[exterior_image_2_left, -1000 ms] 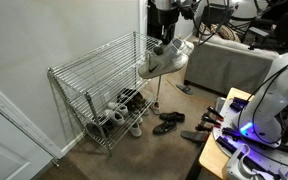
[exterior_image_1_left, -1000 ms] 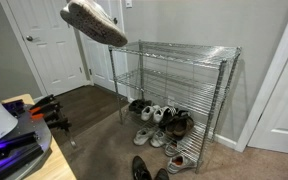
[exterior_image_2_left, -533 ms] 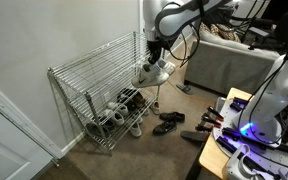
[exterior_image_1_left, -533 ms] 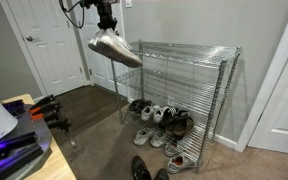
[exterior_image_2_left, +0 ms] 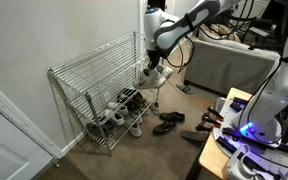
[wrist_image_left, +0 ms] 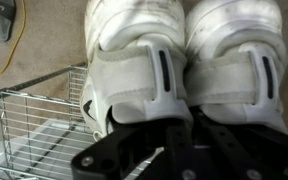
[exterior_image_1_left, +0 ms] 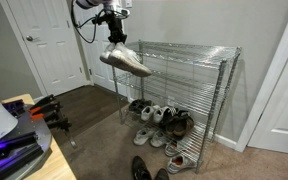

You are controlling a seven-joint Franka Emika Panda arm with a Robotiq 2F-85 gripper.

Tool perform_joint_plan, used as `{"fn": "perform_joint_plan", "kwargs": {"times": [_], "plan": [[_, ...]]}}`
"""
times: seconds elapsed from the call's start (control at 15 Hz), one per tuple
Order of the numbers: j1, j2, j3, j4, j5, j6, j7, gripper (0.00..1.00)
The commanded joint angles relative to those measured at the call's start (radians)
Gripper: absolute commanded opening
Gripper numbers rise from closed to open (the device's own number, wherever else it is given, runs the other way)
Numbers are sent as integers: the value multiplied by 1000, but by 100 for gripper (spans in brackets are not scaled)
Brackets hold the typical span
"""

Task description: Shift the sneakers to the rack below them

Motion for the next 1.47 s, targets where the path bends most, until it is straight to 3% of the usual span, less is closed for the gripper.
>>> {"fn": "perform_joint_plan", "kwargs": {"times": [0.0,0.13,0.6,0.67,1.2,1.4], "plan": [[-5,-12,-16,-29,-64,94,-27,2],[2,10,-14,-9,-41,56,-1,8],[4,26,-14,-9,-40,56,-1,8],[4,26,-14,-9,-40,56,-1,2],[-13,166,-24,-92,42,330,3,2],[65,201,-111,-131,-36,544,121,2]]}}
